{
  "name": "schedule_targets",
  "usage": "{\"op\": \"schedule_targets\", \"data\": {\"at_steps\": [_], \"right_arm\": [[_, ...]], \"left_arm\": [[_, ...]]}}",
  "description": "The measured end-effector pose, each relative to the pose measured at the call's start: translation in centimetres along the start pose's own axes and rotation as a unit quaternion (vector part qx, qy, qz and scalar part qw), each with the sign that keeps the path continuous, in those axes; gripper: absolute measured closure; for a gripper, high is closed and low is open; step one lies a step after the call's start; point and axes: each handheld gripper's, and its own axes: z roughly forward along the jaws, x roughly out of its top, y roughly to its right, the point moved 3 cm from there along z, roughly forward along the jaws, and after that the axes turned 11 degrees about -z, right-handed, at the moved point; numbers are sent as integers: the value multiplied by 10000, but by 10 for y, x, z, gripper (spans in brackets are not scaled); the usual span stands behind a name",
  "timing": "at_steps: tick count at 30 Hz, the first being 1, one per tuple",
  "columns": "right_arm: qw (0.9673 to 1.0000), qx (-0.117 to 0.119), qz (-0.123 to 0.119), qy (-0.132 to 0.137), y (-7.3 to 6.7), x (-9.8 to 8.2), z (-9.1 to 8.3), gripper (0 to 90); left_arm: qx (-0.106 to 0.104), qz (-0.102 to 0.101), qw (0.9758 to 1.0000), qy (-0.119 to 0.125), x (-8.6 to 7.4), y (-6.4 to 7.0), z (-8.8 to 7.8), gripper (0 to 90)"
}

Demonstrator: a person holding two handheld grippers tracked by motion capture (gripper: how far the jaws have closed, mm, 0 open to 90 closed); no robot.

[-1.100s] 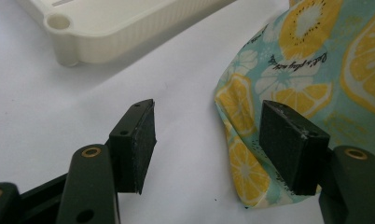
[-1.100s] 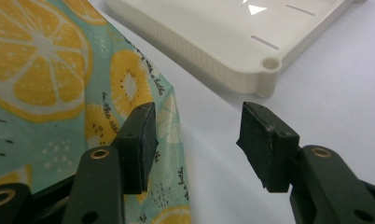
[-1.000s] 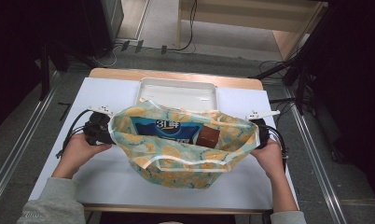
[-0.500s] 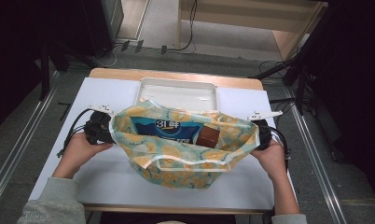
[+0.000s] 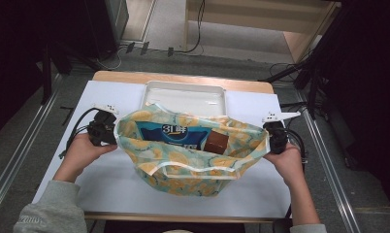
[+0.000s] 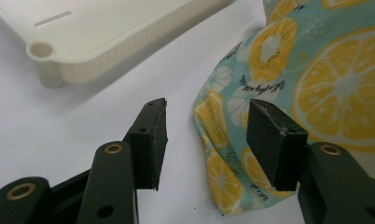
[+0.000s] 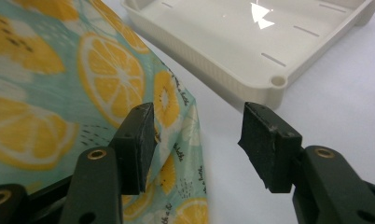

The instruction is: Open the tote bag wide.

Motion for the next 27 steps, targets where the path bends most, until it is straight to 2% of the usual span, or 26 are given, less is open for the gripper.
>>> {"op": "schedule_targets", "data": {"at_steps": [3, 6, 9, 11, 13, 14, 15, 16, 21, 23, 24, 27], "right_arm": [[10000, 3, -43, -26, 0, 4, -7, 466], [10000, 46, -82, -25, 0, 11, -15, 474], [9999, 68, -141, -26, 0, 18, -22, 483], [9998, 92, -187, -28, 0, 22, -26, 487], [9993, 229, -295, 43, 1, 29, -32, 494], [9993, 229, -295, 43, 1, 29, -32, 494], [9990, 267, -347, 69, 1, 30, -34, 498], [9984, 262, -487, 94, 3, 35, -38, 518], [9975, 294, -634, 111, 2, 48, -47, 548], [9974, 287, -656, 101, 1, 51, -48, 553], [9972, 298, -689, 58, -2, 57, -52, 562], [9969, 326, -715, 66, -4, 62, -55, 569]], "left_arm": [[79, 126, 9999, -66, 5, 4, -6, 492], [-6, 151, 9999, -43, 10, 8, -11, 502], [76, 224, 9997, -88, 15, 13, -16, 510], [54, 246, 9996, -134, 19, 16, -21, 522], [-52, 376, 9992, -114, 24, 19, -27, 534], [-52, 376, 9992, -114, 24, 19, -27, 536], [-140, 376, 9991, -104, 27, 20, -30, 536], [-174, 457, 9988, -95, 33, 24, -36, 539], [-260, 608, 9978, -99, 46, 32, -48, 541], [-261, 629, 9976, -104, 49, 34, -51, 540], [-154, 721, 9972, -137, 54, 38, -56, 541], [-159, 755, 9969, -149, 57, 40, -60, 545]]}}
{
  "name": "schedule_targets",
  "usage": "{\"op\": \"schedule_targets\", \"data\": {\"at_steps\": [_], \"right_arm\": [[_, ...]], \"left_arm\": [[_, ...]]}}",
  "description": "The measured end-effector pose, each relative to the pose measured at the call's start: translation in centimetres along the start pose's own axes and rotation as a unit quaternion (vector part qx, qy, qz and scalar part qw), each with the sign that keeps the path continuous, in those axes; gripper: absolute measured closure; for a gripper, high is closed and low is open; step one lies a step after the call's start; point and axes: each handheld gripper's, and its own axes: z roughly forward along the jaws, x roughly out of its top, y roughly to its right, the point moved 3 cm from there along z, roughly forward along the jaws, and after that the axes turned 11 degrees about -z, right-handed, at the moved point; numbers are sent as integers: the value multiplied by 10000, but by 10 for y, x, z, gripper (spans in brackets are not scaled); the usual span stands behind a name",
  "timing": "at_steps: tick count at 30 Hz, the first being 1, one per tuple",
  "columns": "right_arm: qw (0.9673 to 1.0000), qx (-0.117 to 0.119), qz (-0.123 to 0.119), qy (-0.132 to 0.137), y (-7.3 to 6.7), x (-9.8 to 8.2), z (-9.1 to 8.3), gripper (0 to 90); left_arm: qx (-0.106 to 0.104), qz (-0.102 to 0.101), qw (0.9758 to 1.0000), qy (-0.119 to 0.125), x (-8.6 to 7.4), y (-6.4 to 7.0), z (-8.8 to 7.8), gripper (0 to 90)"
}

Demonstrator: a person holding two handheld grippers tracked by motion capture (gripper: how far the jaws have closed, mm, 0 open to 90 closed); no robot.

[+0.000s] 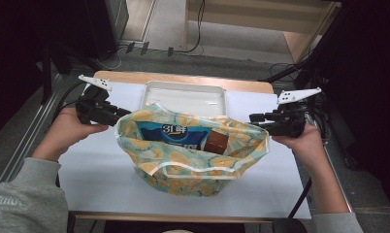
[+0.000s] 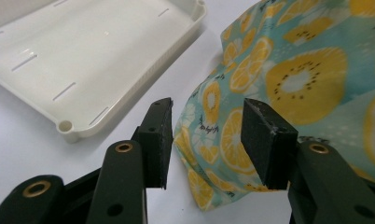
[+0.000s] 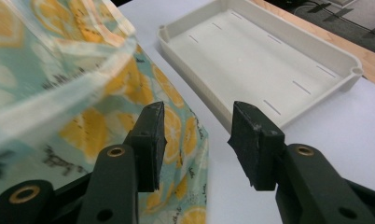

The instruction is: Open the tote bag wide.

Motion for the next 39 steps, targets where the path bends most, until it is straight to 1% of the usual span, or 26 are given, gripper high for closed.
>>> {"op": "schedule_targets", "data": {"at_steps": [1, 3, 4, 5, 7, 10, 11, 12, 14, 21, 22, 23, 24, 25, 26, 27, 28, 30, 31, 32, 33, 34, 36, 37, 38, 39], "right_arm": [[10000, 1, -19, -28, -2, 5, -3, 572], [10000, 23, -34, -30, -3, 9, -6, 574], [10000, 23, -34, -30, -3, 9, -6, 574], [10000, 27, -49, -42, -4, 14, -9, 577], [9999, 57, -82, -9, -5, 18, -13, 579], [9999, 41, -119, -30, -6, 22, -16, 579], [9999, 61, -123, -9, -7, 25, -18, 579], [9999, 61, -123, -9, -7, 25, -18, 579], [9999, 82, -145, -9, -10, 30, -21, 579], [9997, 102, -230, 45, -20, 42, -28, 579], [9996, 110, -266, 33, -23, 45, -28, 579], [9996, 119, -268, 43, -25, 46, -29, 579], [9996, 119, -268, 43, -25, 46, -29, 579], [9995, 132, -291, 37, -28, 49, -29, 579], [9993, 142, -334, 43, -30, 50, -28, 578], [9993, 156, -335, 31, -31, 51, -28, 578], [9993, 156, -335, 31, -31, 51, -28, 578], [9990, 182, -400, 33, -35, 54, -27, 575], [9990, 190, -410, 36, -36, 55, -27, 575], [9989, 194, -416, 37, -37, 55, -27, 574], [9989, 194, -416, 37, -37, 55, -27, 574], [9988, 207, -441, 34, -40, 57, -26, 571], [9986, 217, -473, 24, -42, 58, -25, 567], [9986, 210, -487, 13, -43, 58, -24, 565], [9986, 210, -487, 13, -43, 58, -24, 565], [9985, 217, -494, 13, -45, 58, -24, 561]], "left_arm": [[-21, -11, 10000, 26, 4, 2, -4, 545], [21, 47, 10000, 43, 8, 6, -9, 545], [21, 47, 10000, 43, 8, 6, -9, 546], [28, 53, 10000, 45, 9, 7, -12, 545], [96, 104, 9999, 27, 14, 12, -18, 544], [86, 146, 9998, 48, 17, 16, -22, 538], [25, 212, 9997, 89, 21, 21, -28, 538], [25, 212, 9997, 89, 21, 21, -28, 538], [50, 254, 9996, 110, 26, 27, -35, 538], [60, 277, 9995, 115, 37, 37, -48, 534], [-25, 304, 9994, 168, 40, 43, -54, 533], [-25, 304, 9994, 168, 40, 43, -54, 533], [-76, 307, 9993, 191, 41, 46, -57, 533], [-55, 366, 9991, 205, 42, 50, -59, 530], [-133, 445, 9987, 218, 43, 57, -63, 529], [-133, 445, 9987, 218, 43, 57, -63, 526], [-173, 457, 9985, 260, 44, 62, -65, 526], [-220, 484, 9983, 240, 46, 69, -69, 514], [-228, 559, 9979, 229, 47, 76, -70, 509], [-184, 641, 9976, 179, 47, 81, -70, 500], [-184, 641, 9976, 179, 47, 81, -70, 487], [-233, 759, 9967, 140, 48, 89, -69, 482], [-263, 786, 9964, 169, 48, 93, -69, 464], [-278, 787, 9964, 174, 49, 98, -67, 457], [-278, 787, 9964, 174, 49, 98, -67, 449], [-230, 829, 9963, 89, 49, 102, -63, 434]]}}
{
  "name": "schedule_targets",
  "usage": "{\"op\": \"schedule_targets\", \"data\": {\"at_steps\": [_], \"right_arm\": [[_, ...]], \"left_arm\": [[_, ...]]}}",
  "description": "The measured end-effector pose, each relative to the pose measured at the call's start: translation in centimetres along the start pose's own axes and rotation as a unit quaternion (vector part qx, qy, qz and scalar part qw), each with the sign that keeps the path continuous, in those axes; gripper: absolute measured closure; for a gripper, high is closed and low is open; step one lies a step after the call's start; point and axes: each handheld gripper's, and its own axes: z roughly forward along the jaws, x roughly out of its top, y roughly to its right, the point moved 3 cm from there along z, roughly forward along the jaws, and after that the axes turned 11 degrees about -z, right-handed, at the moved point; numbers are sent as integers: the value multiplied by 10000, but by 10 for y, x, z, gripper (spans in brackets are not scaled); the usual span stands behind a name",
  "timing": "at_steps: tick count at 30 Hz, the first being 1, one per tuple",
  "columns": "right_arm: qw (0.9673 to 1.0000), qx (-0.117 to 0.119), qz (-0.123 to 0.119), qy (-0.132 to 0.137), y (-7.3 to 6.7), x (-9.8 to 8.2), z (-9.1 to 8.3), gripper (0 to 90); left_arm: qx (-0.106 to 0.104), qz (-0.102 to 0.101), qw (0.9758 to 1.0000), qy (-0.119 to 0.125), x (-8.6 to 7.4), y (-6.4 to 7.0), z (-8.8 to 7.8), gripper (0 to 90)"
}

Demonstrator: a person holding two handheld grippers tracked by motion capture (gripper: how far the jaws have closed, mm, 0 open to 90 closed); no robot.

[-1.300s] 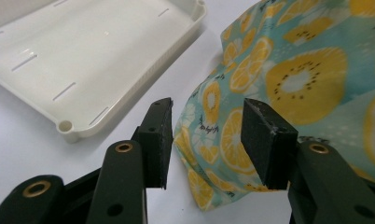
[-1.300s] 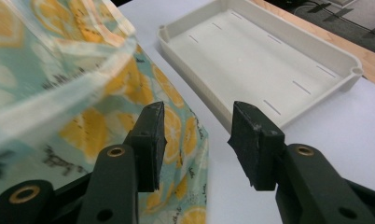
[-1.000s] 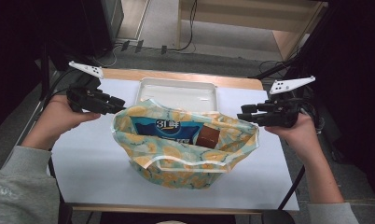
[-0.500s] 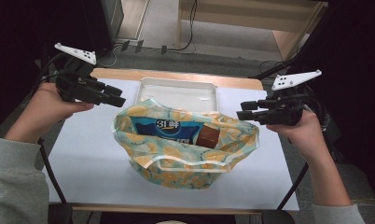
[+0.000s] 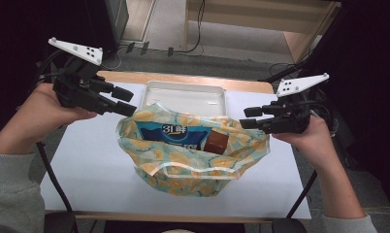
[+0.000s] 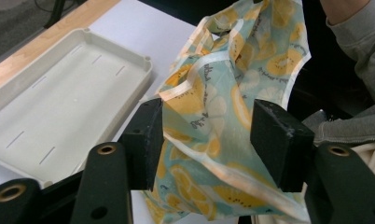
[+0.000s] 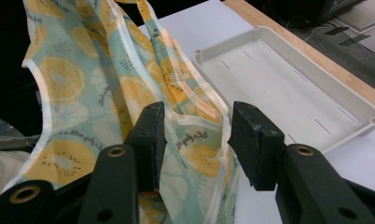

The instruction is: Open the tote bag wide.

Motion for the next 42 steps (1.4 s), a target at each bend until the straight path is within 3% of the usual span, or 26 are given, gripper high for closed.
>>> {"op": "schedule_targets", "data": {"at_steps": [2, 7, 10, 15, 16, 17, 18, 21, 23, 27, 28, 29, 30, 36, 39, 42], "right_arm": [[10000, -10, 1, 3, -2, 1, 0, 558], [10000, 7, -48, 29, -8, 2, 0, 547], [10000, 12, -68, 26, -10, 2, 0, 539], [9999, 28, -125, 40, -17, -2, 0, 512], [9998, -4, -177, 2, -19, -5, 0, 493], [9998, -4, -177, 2, -19, -5, 0, 493], [9996, -31, -276, -24, -21, -7, -1, 471], [9990, -113, -427, -57, -23, -11, -3, 438], [9990, -198, -380, -117, -24, -14, -3, 444], [9987, -279, -265, -321, -22, -21, 1, 535], [9989, -198, -194, -391, -23, -23, 3, 683], [9989, -198, -194, -391, -23, -23, 3, 683], [9983, -176, -193, -512, -24, -25, 7, 805], [9977, -217, -289, -573, -21, -24, 11, 896], [9976, -326, -435, -427, -13, -22, 13, 896], [9982, -319, -313, -409, -4, -23, 18, 896]], "left_arm": [[-26, 47, 9999, -127, 0, 3, 4, 414], [-80, 158, 9998, -120, 0, 11, 8, 373], [51, 252, 9994, -213, -1, 10, 13, 380], [164, 37, 9994, -318, -11, -2, 18, 484], [230, 2, 9991, -349, -13, -4, 17, 603], [299, 4, 9989, -351, -14, -4, 17, 603], [421, 0, 9985, -346, -17, -5, 17, 684], [467, -24, 9984, -312, -22, -7, 15, 778], [516, -56, 9981, -320, -25, -9, 15, 825], [597, -99, 9977, -295, -28, -12, 15, 879], [623, -120, 9975, -304, -30, -15, 17, 890], [623, -120, 9975, -304, -30, -15, 17, 892], [620, -135, 9976, -295, -31, -17, 17, 894], [631, -257, 9975, -210, -34, -28, 20, 896], [626, -326, 9974, -159, -34, -34, 23, 896], [585, -392, 9975, -112, -35, -41, 27, 896]]}}
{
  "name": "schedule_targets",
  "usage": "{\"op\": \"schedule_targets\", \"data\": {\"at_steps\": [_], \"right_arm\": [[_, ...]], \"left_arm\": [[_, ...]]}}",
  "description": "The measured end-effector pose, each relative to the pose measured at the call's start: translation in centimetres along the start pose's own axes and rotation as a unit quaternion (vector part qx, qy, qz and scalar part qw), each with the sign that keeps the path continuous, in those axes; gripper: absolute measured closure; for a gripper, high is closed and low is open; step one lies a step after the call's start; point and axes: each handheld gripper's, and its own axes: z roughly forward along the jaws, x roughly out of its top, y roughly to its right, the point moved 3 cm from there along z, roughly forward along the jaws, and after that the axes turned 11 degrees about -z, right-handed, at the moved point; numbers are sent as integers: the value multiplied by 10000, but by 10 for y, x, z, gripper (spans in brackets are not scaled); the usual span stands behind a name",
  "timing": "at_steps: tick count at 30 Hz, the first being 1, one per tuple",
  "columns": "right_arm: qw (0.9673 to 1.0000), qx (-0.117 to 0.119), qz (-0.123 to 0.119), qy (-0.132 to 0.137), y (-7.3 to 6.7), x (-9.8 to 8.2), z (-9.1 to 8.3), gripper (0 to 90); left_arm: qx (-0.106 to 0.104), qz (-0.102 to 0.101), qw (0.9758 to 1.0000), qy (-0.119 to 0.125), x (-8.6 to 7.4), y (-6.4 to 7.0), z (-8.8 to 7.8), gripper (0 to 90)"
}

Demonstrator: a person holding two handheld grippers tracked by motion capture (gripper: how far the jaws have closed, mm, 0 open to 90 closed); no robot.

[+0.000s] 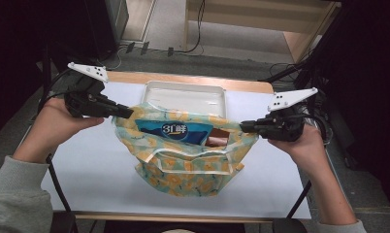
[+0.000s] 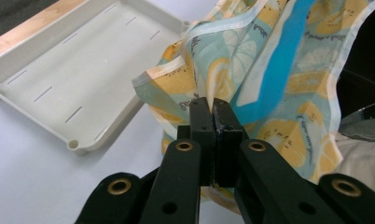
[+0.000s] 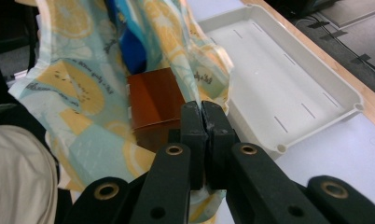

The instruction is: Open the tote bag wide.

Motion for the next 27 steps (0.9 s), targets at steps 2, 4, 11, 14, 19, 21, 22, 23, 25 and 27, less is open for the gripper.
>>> {"op": "schedule_targets", "data": {"at_steps": [2, 4, 11, 14, 19, 21, 22, 23, 25, 27], "right_arm": [[10000, -2, 13, -14, 1, -1, 2, 895], [10000, 29, 56, -28, 4, -2, 6, 894], [9997, 137, 225, 16, 7, -12, 17, 893], [9994, 158, 298, 46, 7, -16, 21, 892], [9988, 196, 420, 160, 7, -25, 29, 888], [9986, 217, 447, 172, 6, -26, 30, 888], [9985, 234, 459, 173, 6, -30, 33, 888], [9985, 234, 459, 173, 6, -30, 33, 888], [9984, 266, 466, 178, 5, -33, 36, 888], [9980, 292, 520, 194, 4, -37, 39, 888]], "left_arm": [[-13, -51, 10000, 2, -1, -3, 3, 896], [-28, -100, 9999, 8, -3, -7, 6, 896], [-190, -203, 9996, 72, -11, -18, 16, 896], [-214, -243, 9995, 70, -15, -21, 21, 895], [-281, -385, 9988, 81, -26, -28, 31, 894], [-289, -406, 9987, 80, -27, -29, 33, 894], [-305, -450, 9985, 52, -31, -30, 37, 894], [-305, -450, 9985, 52, -31, -30, 37, 893], [-328, -457, 9984, 44, -34, -31, 39, 893], [-330, -476, 9983, 45, -37, -33, 41, 893]]}}
